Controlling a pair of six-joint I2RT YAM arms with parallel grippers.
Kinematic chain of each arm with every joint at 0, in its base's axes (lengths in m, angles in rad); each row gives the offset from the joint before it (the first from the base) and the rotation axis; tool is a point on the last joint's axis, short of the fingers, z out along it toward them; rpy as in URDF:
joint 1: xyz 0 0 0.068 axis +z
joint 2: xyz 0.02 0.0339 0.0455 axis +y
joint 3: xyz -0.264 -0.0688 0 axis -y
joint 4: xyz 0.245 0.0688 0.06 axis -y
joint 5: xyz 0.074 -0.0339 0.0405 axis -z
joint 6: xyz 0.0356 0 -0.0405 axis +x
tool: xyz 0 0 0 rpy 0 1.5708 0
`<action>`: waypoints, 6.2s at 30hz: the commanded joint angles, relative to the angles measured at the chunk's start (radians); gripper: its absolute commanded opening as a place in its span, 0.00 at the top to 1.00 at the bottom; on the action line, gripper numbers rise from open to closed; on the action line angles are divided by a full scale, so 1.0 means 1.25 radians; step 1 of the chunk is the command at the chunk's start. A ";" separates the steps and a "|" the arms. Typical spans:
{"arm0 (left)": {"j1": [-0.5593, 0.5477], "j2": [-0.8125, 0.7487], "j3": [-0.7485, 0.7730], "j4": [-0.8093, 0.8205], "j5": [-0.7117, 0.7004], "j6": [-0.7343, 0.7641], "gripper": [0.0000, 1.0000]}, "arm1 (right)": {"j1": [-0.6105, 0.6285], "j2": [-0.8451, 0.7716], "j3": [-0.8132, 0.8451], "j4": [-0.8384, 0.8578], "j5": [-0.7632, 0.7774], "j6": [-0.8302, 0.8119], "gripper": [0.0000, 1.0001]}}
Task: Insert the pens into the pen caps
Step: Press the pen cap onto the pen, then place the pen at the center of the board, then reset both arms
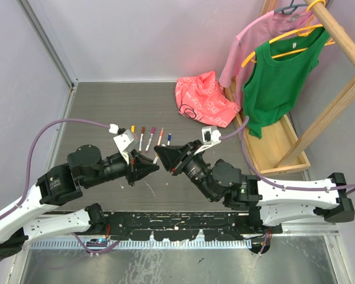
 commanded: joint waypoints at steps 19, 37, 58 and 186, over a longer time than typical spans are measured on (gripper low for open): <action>0.020 -0.060 -0.055 0.346 -0.039 -0.039 1.00 | -0.008 -0.229 0.021 -0.111 -0.157 -0.292 0.47; 0.020 -0.093 -0.083 0.387 0.229 -0.077 1.00 | -0.007 -0.306 -0.099 -0.142 -0.178 -0.222 0.46; 0.021 0.144 -0.007 0.063 -0.185 -0.156 1.00 | -0.478 -0.144 -0.185 -0.505 -0.325 0.067 0.26; 0.255 -0.342 -0.208 -0.232 -0.417 -0.156 0.02 | -0.565 -0.575 -0.250 -0.648 -0.123 -0.119 0.01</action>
